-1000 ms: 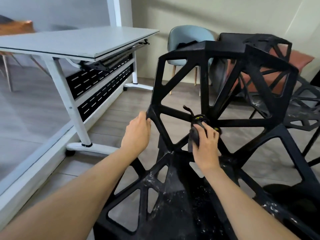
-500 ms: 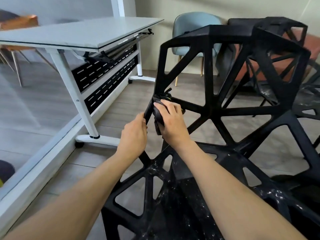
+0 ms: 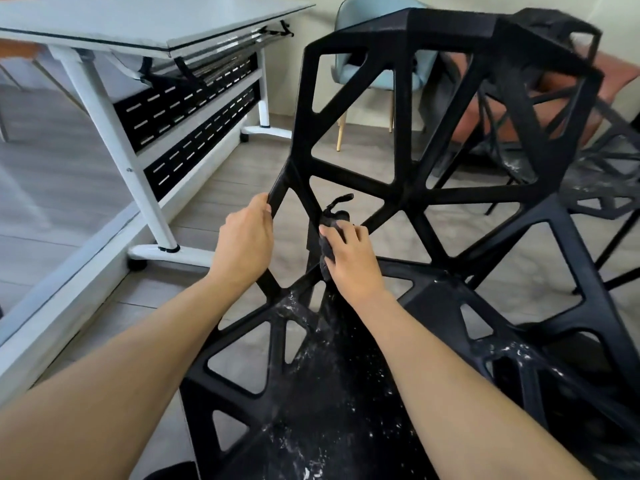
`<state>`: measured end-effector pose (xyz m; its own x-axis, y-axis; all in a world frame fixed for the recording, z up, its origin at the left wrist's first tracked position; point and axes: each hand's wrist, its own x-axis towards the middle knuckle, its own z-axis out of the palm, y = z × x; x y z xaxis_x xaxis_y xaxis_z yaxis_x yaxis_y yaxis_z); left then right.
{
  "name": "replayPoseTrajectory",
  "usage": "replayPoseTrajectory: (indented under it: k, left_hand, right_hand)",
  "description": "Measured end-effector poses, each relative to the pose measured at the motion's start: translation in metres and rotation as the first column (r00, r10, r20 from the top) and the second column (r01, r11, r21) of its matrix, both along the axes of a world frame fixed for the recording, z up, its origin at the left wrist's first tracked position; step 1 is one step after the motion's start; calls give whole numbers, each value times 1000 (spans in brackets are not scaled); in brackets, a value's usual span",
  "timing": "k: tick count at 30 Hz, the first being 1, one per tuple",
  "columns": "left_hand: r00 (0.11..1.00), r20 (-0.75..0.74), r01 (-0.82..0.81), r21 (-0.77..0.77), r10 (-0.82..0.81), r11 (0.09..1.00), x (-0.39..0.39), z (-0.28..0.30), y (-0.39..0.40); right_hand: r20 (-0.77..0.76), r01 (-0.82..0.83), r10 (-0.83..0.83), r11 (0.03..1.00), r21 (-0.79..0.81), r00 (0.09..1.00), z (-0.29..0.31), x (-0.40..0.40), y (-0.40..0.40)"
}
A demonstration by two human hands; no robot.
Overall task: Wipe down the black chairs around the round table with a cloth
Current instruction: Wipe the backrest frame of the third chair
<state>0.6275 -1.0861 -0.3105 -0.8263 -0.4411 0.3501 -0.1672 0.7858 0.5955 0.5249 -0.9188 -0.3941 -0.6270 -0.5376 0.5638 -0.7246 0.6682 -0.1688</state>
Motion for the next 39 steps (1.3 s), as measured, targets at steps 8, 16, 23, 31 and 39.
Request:
replayPoseTrajectory:
  k: [8,16,23,31,39]
  left_hand:
    - [999,37,-20,52,18,998,-1,1,0]
    - [1000,16,-4,57,3,998,-5,-2,0]
    - [1000,15,-11,89,10,996,-2,0,5]
    - [1000,9,-12,135,11,991,-4,2,5]
    - [994,-32,-97,219,107,971,-4,5,5]
  right_hand:
    - [-182,34,-102,938,-346,978,83,-18,42]
    - [-213,145,-212,945,-292,954,53,-82,64]
    - [97,118,-96,959,-258,991,-13,-9,41]
    - [187,-5,119,855,-518,975,37,8,9]
    - [188,-162,255,900,-405,948,101,-1,-79]
